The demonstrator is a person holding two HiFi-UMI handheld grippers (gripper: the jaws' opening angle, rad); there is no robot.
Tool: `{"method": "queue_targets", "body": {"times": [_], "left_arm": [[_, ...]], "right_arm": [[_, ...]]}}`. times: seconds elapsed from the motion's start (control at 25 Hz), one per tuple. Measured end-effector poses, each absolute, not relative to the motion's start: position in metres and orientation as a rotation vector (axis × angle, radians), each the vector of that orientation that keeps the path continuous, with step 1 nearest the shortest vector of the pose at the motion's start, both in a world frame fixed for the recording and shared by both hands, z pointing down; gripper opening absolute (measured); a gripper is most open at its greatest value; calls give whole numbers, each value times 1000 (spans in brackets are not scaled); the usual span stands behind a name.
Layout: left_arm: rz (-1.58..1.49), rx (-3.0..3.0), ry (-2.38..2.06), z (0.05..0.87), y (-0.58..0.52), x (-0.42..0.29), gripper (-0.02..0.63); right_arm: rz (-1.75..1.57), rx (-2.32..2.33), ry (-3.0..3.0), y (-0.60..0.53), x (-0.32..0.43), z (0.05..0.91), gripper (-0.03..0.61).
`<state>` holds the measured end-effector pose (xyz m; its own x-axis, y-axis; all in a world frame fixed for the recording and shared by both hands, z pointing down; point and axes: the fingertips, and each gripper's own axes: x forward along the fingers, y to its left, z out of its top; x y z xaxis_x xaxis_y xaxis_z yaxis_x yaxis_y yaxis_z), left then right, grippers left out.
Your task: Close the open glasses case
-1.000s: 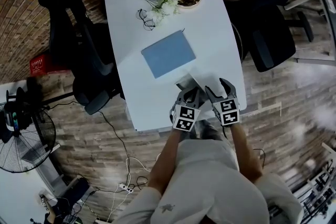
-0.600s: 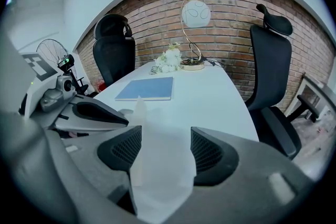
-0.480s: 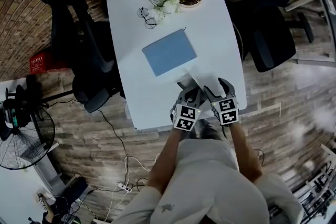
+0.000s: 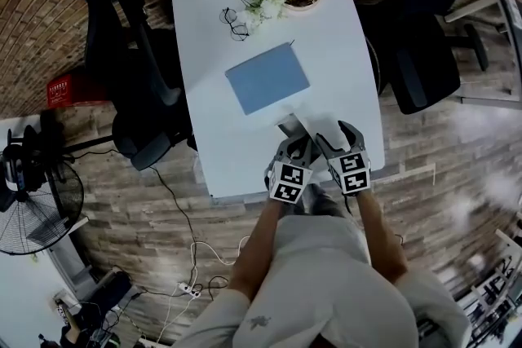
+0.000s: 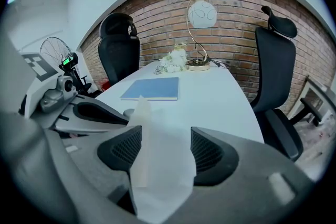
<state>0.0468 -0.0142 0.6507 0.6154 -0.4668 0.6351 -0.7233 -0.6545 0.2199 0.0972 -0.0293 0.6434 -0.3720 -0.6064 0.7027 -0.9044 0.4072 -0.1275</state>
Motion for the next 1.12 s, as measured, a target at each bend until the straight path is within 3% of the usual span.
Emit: {"method": "queue_targets", "body": {"times": [1.12], "left_arm": [[738, 2344, -987, 653, -2, 26, 3]], "right_arm": [[686, 1227, -2118, -22, 76, 643, 293]]}}
